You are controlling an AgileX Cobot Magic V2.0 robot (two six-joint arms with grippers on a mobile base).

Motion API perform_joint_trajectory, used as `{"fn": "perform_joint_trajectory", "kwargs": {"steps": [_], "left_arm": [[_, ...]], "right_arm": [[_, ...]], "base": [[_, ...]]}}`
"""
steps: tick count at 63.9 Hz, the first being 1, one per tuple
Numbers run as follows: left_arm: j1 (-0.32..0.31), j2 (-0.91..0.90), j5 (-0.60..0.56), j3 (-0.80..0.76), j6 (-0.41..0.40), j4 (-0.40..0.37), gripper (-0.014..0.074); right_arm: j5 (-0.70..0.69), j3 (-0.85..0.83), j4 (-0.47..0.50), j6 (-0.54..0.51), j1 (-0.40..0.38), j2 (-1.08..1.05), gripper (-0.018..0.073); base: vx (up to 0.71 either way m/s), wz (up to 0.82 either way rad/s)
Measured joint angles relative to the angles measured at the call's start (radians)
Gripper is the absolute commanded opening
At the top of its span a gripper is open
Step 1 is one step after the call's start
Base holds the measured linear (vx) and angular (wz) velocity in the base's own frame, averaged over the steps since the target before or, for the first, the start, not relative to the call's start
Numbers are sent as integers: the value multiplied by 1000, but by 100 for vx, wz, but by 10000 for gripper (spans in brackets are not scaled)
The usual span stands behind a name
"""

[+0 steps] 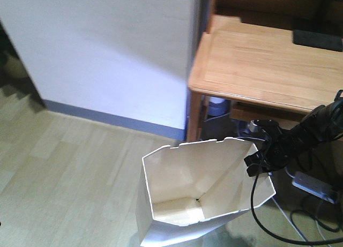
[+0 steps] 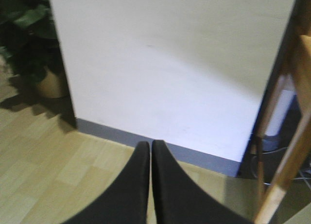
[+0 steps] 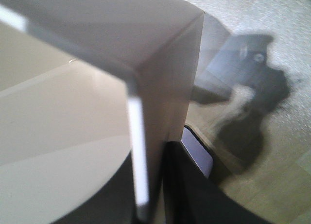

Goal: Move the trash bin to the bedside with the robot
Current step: 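Drive the base away from the desk, turning toward the bed, holding the bin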

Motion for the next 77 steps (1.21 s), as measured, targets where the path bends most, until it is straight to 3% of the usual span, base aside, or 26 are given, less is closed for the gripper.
{"fn": "perform_joint_trajectory", "kwargs": {"steps": [77], "left_arm": [[0, 0, 0, 0, 0, 0, -6]], "right_arm": [[5, 0, 1, 0, -1, 0, -5]], "base": [[3, 35]]}}
